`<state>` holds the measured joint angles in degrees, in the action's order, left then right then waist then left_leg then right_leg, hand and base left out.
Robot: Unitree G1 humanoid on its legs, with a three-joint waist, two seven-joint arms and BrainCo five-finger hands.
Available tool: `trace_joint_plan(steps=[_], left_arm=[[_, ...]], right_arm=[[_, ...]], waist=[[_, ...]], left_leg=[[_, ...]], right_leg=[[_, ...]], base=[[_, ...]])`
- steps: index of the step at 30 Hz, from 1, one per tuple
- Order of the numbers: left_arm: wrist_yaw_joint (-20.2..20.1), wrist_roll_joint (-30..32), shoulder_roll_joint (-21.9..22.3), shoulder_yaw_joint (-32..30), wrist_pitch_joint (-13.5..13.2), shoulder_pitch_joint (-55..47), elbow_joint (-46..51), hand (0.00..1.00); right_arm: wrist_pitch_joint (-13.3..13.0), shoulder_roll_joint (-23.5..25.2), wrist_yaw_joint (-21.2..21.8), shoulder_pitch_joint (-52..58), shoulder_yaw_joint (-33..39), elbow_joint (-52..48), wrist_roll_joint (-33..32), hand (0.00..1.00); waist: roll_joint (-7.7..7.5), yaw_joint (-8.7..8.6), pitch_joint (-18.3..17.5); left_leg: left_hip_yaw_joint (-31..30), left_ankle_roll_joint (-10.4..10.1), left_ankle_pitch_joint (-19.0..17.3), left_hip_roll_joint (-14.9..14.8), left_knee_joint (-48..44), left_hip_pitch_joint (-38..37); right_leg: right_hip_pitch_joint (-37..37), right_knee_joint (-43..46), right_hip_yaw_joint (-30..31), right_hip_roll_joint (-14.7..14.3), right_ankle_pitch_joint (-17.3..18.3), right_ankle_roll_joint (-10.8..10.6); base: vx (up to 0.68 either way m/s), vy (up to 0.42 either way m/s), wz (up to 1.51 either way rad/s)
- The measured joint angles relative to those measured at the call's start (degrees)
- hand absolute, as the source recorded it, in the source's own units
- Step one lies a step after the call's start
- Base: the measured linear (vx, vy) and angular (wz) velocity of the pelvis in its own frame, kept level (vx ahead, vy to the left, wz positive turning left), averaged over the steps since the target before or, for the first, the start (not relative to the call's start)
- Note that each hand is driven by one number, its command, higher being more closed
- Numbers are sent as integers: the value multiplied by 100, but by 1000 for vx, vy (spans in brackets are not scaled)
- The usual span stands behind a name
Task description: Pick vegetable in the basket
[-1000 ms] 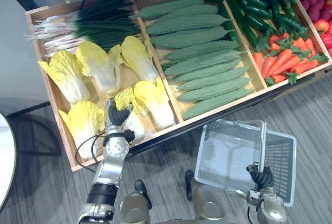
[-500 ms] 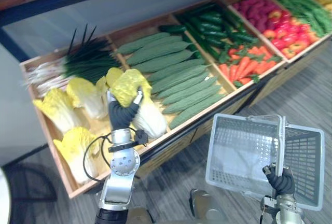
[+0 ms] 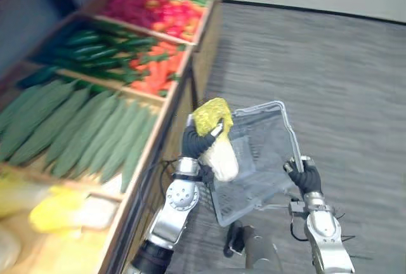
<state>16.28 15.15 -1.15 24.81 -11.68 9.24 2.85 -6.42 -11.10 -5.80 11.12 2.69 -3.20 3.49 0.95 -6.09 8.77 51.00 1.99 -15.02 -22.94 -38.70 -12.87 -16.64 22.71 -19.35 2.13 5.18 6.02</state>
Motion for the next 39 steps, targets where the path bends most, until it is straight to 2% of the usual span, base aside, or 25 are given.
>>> trace_joint_plan(steps=[1, 2, 3, 4, 5, 8, 9, 10, 11, 12, 13, 14, 16, 19, 24, 25, 31, 39], left_arm=[[-3, -5, 7, 58, -3, 26, -102, 100], [-1, -102, 28, 221, 1, 40, -341, 100], [0, -107, 32, 254, 5, 38, -382, 100], [0, -107, 37, 285, 9, 32, -419, 100], [7, -106, 35, 294, 10, 6, -421, 100], [16, -93, 69, 319, 9, -22, -487, 100], [39, -60, 122, 318, 11, -13, -579, 100], [45, 3, 173, 323, 13, -10, -698, 100], [42, 57, 211, 323, 14, -8, -778, 100], [39, 128, 291, 326, 21, 41, -947, 100], [29, 207, 326, 327, 35, 162, -1153, 100], [27, 246, 311, 328, 55, 224, -1247, 100], [39, 357, 288, 326, 143, 352, -1503, 100], [37, 487, 271, 329, 272, 452, -2087, 100], [42, 641, 195, 315, 494, 806, -2826, 100], [41, 714, 178, 308, 511, 837, -2892, 0], [41, 1037, 93, 232, 647, 963, -3370, 0], [20, 1155, 81, 243, 701, 702, -3497, 0]], right_arm=[[0, -54, -11, 0, -40, 0, -3, 100], [1, -137, -33, -43, -200, 1, -48, 100], [1, -172, -36, -78, -247, 1, -71, 100], [1, -180, -42, -126, -330, 0, -75, 100], [2, -183, -28, -202, -427, 0, -92, 100], [0, -167, -34, -346, -603, -3, -267, 100], [-1, -167, -42, -434, -614, -15, -354, 100], [-2, -191, -43, -492, -654, -51, -418, 100], [-3, -227, -27, -494, -664, -72, -467, 100], [-3, -312, -5, -483, -745, -129, -541, 100], [-1, -402, 102, -475, -822, -147, -697, 100], [-2, -392, 156, -467, -867, -158, -753, 100], [-2, -379, 357, -443, -1094, -290, -968, 100], [-2, -382, 631, -427, -1475, -322, -1259, 100], [-2, -387, 952, -425, -1880, -325, -1608, 100], [-2, -396, 997, -424, -1939, -325, -1651, 100], [8, -425, 1325, -374, -2296, -422, -2034, 100], [45, -276, 1286, -255, -2471, -419, -2144, 100]], waist=[[10, -14, 3], [11, 3, 5], [11, 4, 5], [10, 39, 5], [2, 77, 12], [-5, 78, 25], [20, 106, 23], [115, 144, -26], [127, 167, -34], [277, 181, -100], [358, 178, -138], [302, 172, -140], [131, 68, -114], [131, 38, -118], [126, 51, -115], [123, 46, -113], [109, 42, -106], [57, 52, -87]], left_leg=[[-253, 53, 181, -109, -334, 91], [-1175, -77, 42, -29, -938, 473], [-1555, -118, -42, 89, -1014, 666], [-2039, -274, -159, 316, -1009, 907], [-2573, -406, -285, 604, -775, 1113], [-3427, -440, -381, 1132, -35, 1484], [-3713, -469, -363, 1312, 382, 1599], [-3863, -494, -305, 1402, 776, 1631], [-3903, -585, -245, 1414, 994, 1620], [-3978, -565, 134, 1411, 1463, 1562], [-3959, -522, 325, 1404, 1859, 1404], [-3940, -527, 349, 1455, 2027, 1289], [-3796, -410, 535, 1664, 2545, 1119], [-3601, -320, 636, 1818, 2940, 989], [-3528, -278, 685, 1905, 3167, 886], [-3529, -278, 685, 1912, 3195, 856], [-3644, -262, 695, 1986, 3293, 804], [-3934, -218, 858, 2060, 3472, 819]], right_leg=[[113, -99, 80, -74, -3, 11], [446, -378, 457, -240, 15, 63], [543, -464, 564, -264, 9, 66], [680, -565, 740, -296, 5, 70], [836, -642, 977, -318, -25, 119], [1064, -756, 1363, -338, -35, 113], [1130, -815, 1579, -363, -77, 51], [1153, -863, 1806, -423, -148, -59], [1162, -903, 1916, -472, -170, -95], [1218, -972, 2058, -609, -200, -172], [1236, -951, 2180, -692, -201, -255], [1228, -939, 2257, -670, -199, -282], [1165, -992, 2438, -511, -202, -419], [1156, -1204, 2634, -419, -284, -560], [1286, -1567, 2735, -360, -434, -629], [1324, -1614, 2734, -352, -443, -634], [1512, -1922, 2657, -266, -511, -673], [1689, -2240, 2389, -169, -633, -668]], base=[[307, -138, -130], [203, -42, -97], [190, -8, -109], [142, 46, -94], [137, 62, -94], [178, 130, -88], [145, 145, -104], [102, 125, -106], [143, 182, -99], [180, 240, -80], [189, 233, -68], [125, 177, -37], [74, 158, -19], [51, 144, -25], [53, 96, -8], [47, 69, 1], [31, 46, 8], [-6, 5, 19]])
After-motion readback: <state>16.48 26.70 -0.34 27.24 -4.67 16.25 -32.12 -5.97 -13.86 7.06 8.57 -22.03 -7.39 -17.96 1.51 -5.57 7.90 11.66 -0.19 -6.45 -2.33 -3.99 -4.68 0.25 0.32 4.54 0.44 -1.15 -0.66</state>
